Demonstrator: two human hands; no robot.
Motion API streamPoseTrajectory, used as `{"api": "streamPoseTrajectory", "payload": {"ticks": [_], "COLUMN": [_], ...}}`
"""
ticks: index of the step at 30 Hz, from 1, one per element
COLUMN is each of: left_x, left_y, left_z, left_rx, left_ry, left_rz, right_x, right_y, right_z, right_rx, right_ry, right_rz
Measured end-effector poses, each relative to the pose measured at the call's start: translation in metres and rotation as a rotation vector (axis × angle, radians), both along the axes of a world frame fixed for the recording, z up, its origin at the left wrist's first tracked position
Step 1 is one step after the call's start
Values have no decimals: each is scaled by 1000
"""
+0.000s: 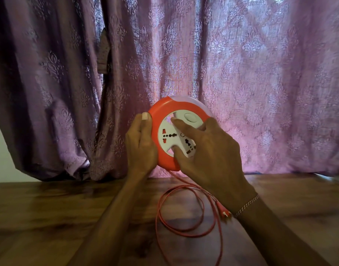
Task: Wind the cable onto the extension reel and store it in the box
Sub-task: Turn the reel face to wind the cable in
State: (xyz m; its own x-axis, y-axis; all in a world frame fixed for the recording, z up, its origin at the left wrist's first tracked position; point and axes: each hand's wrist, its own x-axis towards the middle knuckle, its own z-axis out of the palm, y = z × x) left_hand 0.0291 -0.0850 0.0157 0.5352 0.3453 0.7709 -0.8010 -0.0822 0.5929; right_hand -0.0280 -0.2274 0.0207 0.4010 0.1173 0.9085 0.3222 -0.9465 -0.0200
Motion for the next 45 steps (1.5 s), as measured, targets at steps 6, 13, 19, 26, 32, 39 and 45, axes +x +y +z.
{"api": "streamPoseTrajectory", "payload": {"ticks": [6, 13, 19, 26, 32, 39, 45], "left_x": [1, 5, 1, 0, 3, 4, 6], "left_y": [-1, 3, 1, 0, 1, 0, 0], "left_z": [1, 0, 1, 1, 0, 0, -1], "left_rx": [-9, -48, -46, -28, -29, 9, -28], "left_ry": [6, 41, 51, 42, 7, -18, 7], "left_rz": [2, -27, -21, -23, -43, -6, -30], "right_x": [0, 1, -2, -5, -2, 0, 3], "right_y": [5, -10, -16, -12, -5, 0, -3], "right_z": [4, 13, 19, 15, 7, 4, 6], "right_rx": [121, -44, -331, -320, -164, 42, -31], "right_ry": [-4, -142, 77, 39, -13, -9, -61], "right_rz": [-2, 185, 192, 41, 35, 1, 43]}}
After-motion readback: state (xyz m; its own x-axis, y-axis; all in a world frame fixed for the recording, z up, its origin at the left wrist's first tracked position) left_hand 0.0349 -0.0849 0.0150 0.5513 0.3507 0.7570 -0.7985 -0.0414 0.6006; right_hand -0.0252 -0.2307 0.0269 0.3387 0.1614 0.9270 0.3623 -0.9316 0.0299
